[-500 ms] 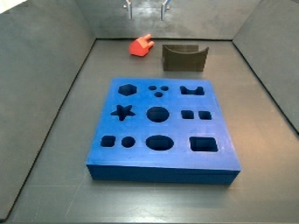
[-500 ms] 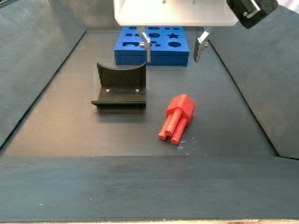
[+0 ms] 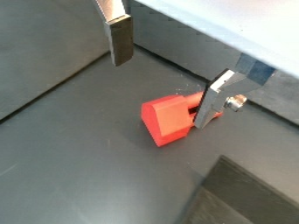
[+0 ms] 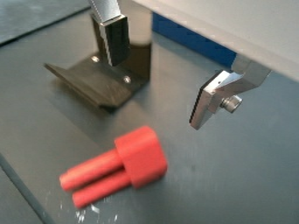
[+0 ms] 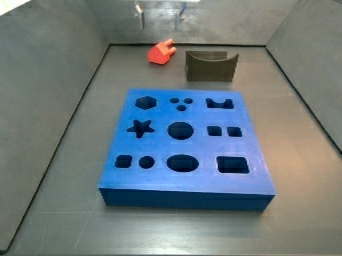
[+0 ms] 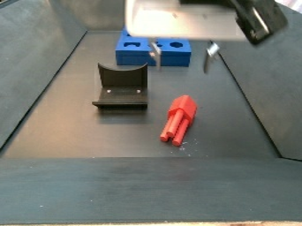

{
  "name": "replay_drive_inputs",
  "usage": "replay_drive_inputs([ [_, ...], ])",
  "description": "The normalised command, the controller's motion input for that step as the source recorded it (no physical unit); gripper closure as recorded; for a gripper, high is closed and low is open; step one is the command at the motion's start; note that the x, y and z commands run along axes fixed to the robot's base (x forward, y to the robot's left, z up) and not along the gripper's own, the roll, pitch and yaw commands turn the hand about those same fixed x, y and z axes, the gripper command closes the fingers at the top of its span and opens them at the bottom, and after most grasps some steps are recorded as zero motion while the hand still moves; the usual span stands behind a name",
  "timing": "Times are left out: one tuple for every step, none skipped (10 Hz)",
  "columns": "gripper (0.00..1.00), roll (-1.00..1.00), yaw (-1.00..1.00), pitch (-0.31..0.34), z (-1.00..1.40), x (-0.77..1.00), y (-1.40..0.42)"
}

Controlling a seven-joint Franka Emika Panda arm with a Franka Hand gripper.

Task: Pick up the 3 prong object. Move up. Place the 3 prong object on the fixture. Regrasp the 3 prong object. Move to above the board. Insert the 3 prong object.
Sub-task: Pick up the 3 prong object.

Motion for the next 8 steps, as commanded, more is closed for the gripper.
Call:
replay_drive_inputs([
  [0.0,0.0,-0.59,-0.231,-0.53,-0.21,0.35],
  [0.0,0.03,-0.61,-0.309,-0.51,0.0,0.3],
  [0.0,0.2,-0.69,-0.294,-0.44,0.03,0.19],
  [0.0,0.2,-0.68,-0.311,-0.51,0.07,0.15],
  [0.0,0.14,-0.63,-0.317,-0.57,0.1,0.18],
  [0.0,0.18,-0.51,-0.28,-0.65,0.08,0.11],
  [0.0,0.25,-0.44,-0.294,-0.7,0.0,0.05],
  [0.0,0.29,-0.35,-0.303,-0.75,0.0,0.05],
])
